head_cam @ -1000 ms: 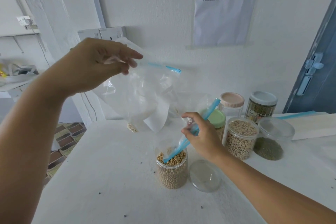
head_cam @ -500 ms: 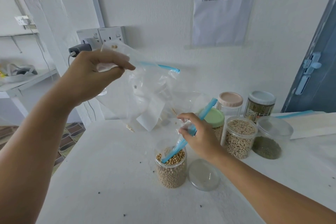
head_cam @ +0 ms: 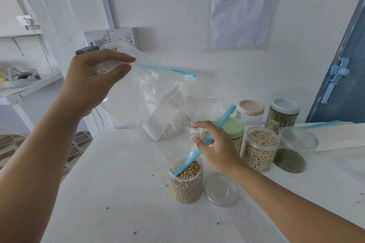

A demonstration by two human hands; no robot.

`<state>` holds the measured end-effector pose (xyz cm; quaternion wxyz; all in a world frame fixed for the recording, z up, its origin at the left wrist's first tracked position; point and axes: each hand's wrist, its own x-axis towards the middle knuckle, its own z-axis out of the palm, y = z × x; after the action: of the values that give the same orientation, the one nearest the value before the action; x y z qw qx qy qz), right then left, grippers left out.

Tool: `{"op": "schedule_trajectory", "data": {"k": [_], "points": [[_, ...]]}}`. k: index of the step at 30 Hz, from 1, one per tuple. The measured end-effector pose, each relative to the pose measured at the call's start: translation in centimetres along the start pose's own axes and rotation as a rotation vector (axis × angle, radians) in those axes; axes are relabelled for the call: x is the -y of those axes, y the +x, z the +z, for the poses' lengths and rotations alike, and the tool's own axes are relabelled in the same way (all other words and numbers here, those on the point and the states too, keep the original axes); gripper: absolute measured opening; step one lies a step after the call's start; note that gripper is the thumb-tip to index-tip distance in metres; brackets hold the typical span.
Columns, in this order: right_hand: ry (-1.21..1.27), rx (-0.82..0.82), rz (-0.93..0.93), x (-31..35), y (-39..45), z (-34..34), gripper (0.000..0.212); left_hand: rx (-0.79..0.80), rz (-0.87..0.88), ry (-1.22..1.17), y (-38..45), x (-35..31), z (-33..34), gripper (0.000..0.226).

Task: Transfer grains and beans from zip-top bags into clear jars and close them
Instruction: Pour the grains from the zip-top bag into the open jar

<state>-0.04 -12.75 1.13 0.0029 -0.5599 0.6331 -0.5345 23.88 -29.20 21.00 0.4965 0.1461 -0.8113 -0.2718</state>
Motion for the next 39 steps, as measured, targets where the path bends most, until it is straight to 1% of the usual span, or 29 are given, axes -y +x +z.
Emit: {"op": "schedule_trajectory", "data": {"k": [7, 12, 16, 18, 19, 23, 24, 26, 29, 32, 36, 39], "points": [[-0.015, 0.005, 0.006, 0.1, 0.2, 0.2, 0.022, -0.029, 0.022, -0.003, -0.3, 0.7, 0.7, 0.033], [0.013, -0.028, 0.01, 0.6, 0.3, 0.1, 0.027, -0.08, 0.008, -0.02, -0.4, 1.7, 0.9, 0.019], [0.101, -0.072, 0.085, 1.0, 0.5, 0.2, 0.016, -0.122, -0.009, -0.094, -0.5, 2.3, 1.0, 0.015], [0.087, -0.093, 0.072, 1.0, 0.7, 0.3, 0.012, -0.129, -0.013, -0.115, -0.6, 2.3, 1.0, 0.016], [0.086, -0.099, 0.062, 1.0, 0.8, 0.4, 0.014, -0.13, -0.015, -0.122, -0.7, 2.3, 1.1, 0.017], [0.168, -0.084, 0.085, 1.4, 1.1, 0.4, 0.043, -0.13, -0.027, -0.121, -0.8, 2.7, 1.1, 0.017], [0.18, -0.079, 0.09, 1.6, 1.2, 0.4, 0.045, -0.13, -0.026, -0.115, -0.9, 2.8, 1.2, 0.017], [0.22, -0.093, 0.1, 1.9, 1.3, 0.4, 0.041, -0.145, -0.033, -0.118, -1.0, 3.1, 1.3, 0.018], [0.264, -0.157, 0.118, 2.2, 1.4, 0.3, 0.032, -0.171, -0.036, -0.138, -1.1, 3.4, 1.3, 0.016], [0.275, -0.18, 0.095, 2.5, 1.6, 0.1, 0.031, -0.175, -0.043, -0.148, -1.0, 3.9, 1.1, 0.014], [0.242, -0.142, 0.069, 2.5, 1.6, 0.0, 0.034, -0.18, -0.042, -0.144, -0.8, 3.9, 1.0, 0.013], [0.233, -0.094, 0.08, 2.2, 1.3, 0.2, 0.034, -0.185, -0.027, -0.143, -0.7, 3.8, 1.1, 0.017]]}}
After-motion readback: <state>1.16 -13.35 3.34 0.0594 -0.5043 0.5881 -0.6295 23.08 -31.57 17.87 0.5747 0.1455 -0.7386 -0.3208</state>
